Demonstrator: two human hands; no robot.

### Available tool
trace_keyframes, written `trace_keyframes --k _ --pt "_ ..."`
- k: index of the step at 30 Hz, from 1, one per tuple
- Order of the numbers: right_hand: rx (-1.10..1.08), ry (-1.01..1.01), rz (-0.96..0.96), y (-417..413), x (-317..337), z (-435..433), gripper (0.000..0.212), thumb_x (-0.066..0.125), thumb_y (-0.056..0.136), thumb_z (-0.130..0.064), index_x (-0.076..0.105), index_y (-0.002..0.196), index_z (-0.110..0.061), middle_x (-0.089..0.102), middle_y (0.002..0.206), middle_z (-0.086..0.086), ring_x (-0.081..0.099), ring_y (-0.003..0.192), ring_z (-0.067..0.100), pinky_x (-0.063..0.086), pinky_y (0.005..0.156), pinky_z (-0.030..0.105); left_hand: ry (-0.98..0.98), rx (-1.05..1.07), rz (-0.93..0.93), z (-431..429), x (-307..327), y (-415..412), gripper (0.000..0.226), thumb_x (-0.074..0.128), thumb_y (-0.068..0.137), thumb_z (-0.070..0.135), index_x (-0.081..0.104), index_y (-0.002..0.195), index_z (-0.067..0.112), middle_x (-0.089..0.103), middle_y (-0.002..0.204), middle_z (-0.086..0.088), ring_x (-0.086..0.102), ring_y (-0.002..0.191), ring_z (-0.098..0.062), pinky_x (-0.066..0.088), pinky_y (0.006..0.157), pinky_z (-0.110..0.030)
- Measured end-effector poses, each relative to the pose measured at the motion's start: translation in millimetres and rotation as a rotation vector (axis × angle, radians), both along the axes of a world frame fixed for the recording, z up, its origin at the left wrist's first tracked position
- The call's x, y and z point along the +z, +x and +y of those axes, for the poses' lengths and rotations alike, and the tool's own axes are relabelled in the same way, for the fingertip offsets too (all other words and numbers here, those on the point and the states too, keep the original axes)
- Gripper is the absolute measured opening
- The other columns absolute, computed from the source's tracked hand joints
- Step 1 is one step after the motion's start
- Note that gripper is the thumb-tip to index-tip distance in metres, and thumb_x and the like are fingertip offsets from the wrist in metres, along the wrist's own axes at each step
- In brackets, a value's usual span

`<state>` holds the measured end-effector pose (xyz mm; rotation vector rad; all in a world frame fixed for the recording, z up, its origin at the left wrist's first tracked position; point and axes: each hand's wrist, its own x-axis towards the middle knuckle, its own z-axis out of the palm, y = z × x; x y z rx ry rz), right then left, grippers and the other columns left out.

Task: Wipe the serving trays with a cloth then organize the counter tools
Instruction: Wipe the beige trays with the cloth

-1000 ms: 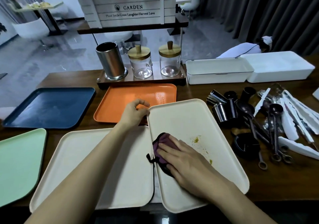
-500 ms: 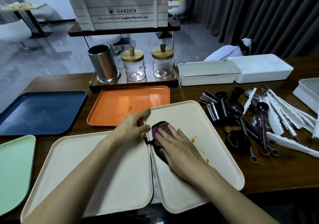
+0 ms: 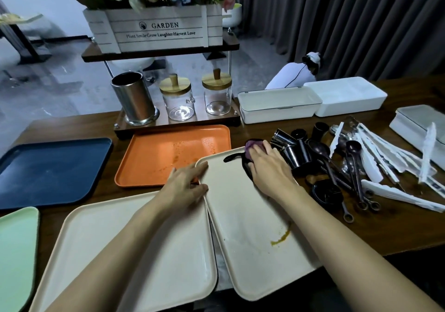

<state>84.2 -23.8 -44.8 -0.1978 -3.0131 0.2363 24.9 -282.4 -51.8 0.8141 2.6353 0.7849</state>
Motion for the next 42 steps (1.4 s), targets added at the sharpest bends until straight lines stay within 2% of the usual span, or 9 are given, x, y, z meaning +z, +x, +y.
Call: trace_keyframes --k 3,6,9,14,25,29,32,37,42 --pt "-0.048 0.024 0.015 5.8 0.2 3.9 0.041 0.045 0.1 -0.026 0.051 0.136 -0.009 0.053 0.143 0.006 0.031 0.144 0.03 0.029 0.116 0.041 0.005 -0.011 0.021 4.4 4.5 5.4 0.08 0.048 0.085 0.05 0.035 0.159 0.023 0.037 0.162 -0.004 0.03 0.151 -0.023 0.003 0.125 -0.059" --pt "-0.051 0.056 0.029 7.5 -5.3 2.3 0.042 0.046 0.1 -0.025 0.05 0.137 -0.006 0.054 0.141 0.008 0.035 0.141 0.031 0.031 0.113 0.041 -0.018 -0.035 0.061 6.2 8.3 11.4 0.078 0.044 0.087 0.048 0.032 0.16 0.023 0.03 0.165 -0.002 0.024 0.153 -0.023 0.001 0.124 -0.058" --pt "-0.047 0.049 0.016 6.3 -11.8 3.5 0.043 0.044 0.101 -0.025 0.047 0.14 -0.007 0.051 0.144 0.007 0.031 0.145 0.03 0.03 0.116 0.041 -0.085 -0.073 0.114 3.9 11.4 13.6 0.076 0.045 0.095 0.053 0.02 0.163 0.031 0.005 0.172 0.0 0.002 0.158 -0.019 -0.005 0.124 -0.053" --pt "-0.046 0.021 0.016 6.4 -18.1 2.1 0.047 0.041 0.103 -0.025 0.041 0.147 -0.008 0.044 0.153 0.006 0.023 0.151 0.03 0.025 0.121 0.042 -0.311 -0.206 0.095 -4.3 20.4 15.3 0.123 0.055 0.072 0.09 -0.004 0.163 0.031 -0.028 0.163 0.011 -0.027 0.152 -0.012 -0.015 0.124 -0.051" --pt "0.159 -0.062 0.091 47.5 -14.2 -54.5 0.059 0.044 0.103 -0.019 0.024 0.158 -0.007 0.026 0.165 0.008 0.011 0.155 0.027 -0.001 0.121 0.033 -0.369 -0.168 0.124 -2.8 12.2 15.3 0.14 0.032 0.049 0.102 0.0 0.164 0.029 -0.029 0.161 0.011 -0.026 0.149 -0.01 -0.013 0.122 -0.049" --pt "0.288 0.002 0.087 75.6 -23.3 -86.0 0.065 0.069 0.084 -0.017 0.05 0.145 -0.004 0.051 0.15 0.012 0.04 0.145 0.031 0.018 0.117 0.04 -0.379 -0.165 0.111 -2.8 14.4 18.7 0.153 0.015 0.037 0.112 0.0 0.163 0.027 -0.03 0.157 0.011 -0.025 0.149 -0.012 -0.009 0.123 -0.053" --pt "0.315 0.007 0.104 88.2 -28.8 -88.0 0.063 0.076 0.078 -0.015 0.058 0.138 -0.004 0.059 0.142 0.011 0.049 0.138 0.031 0.028 0.114 0.04 -0.388 -0.139 0.073 -2.8 14.7 24.2 0.155 0.011 0.034 0.113 -0.001 0.163 0.029 -0.03 0.157 0.012 -0.019 0.154 -0.017 -0.006 0.123 -0.056" --pt "0.238 -0.028 0.095 95.7 -21.9 -35.1 0.062 0.049 0.098 -0.01 0.027 0.157 -0.007 0.027 0.164 0.008 0.014 0.155 0.026 0.001 0.123 0.036 -0.349 -0.118 0.049 -7.1 11.3 27.4 0.146 0.024 0.041 0.111 -0.001 0.162 0.034 -0.027 0.16 0.016 -0.018 0.154 -0.015 -0.007 0.123 -0.055" --pt "0.019 -0.068 0.049 102.1 -21.0 14.8 0.053 0.042 0.103 -0.017 0.03 0.153 -0.006 0.034 0.16 0.01 0.016 0.154 0.028 0.017 0.125 0.04 -0.339 -0.127 0.053 -6.0 8.2 28.5 0.147 0.023 0.041 0.112 0.0 0.163 0.033 -0.027 0.158 0.017 -0.016 0.155 -0.016 -0.005 0.124 -0.057"
